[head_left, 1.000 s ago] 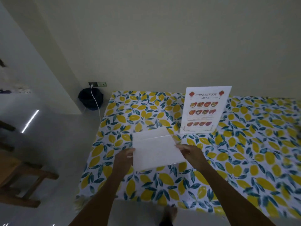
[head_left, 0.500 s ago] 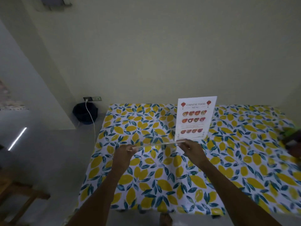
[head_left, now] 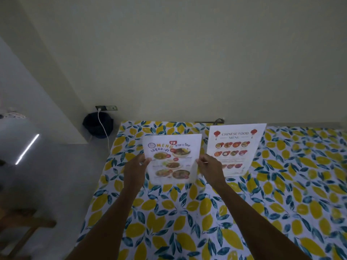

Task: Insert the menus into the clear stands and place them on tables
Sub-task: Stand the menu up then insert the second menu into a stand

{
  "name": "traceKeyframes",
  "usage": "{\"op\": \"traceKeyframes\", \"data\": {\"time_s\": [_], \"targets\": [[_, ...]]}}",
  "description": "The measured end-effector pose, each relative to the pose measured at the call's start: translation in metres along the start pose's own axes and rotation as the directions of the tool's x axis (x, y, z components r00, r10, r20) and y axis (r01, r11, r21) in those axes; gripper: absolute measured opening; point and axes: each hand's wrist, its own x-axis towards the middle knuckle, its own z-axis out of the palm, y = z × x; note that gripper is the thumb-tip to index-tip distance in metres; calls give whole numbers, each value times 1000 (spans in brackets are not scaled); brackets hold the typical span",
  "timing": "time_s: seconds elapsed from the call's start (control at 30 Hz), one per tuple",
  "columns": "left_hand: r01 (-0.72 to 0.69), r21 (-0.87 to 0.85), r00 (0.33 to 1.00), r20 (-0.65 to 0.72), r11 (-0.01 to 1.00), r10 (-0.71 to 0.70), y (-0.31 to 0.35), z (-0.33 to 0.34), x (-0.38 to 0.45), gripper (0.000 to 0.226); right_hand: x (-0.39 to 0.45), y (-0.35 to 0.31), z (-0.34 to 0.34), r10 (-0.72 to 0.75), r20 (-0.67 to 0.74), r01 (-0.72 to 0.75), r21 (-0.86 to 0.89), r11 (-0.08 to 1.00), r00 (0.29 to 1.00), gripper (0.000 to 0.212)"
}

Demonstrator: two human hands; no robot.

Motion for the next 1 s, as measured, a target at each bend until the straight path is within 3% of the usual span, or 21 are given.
{"op": "traceKeyframes", "data": {"time_s": [0.17,0.33,0.7,1.0], "targets": [[18,75,1000,10,997,-19,-11,8,25,26,12,8,17,9,-58,-9,-2,1000,998,22],[8,38,1000,0,999,-8,-1,6,35,11,21,6,16,-42,-87,42,-3,999,995,20],[-32,108,999,21,994,30,-3,4,41,18,19,2,15,-43,-118,39,-38,999,992,26],[10,80,999,-31,997,-7,9,9,29,39,10,-9,19,-27,-155,17,-68,998,988,31]]}}
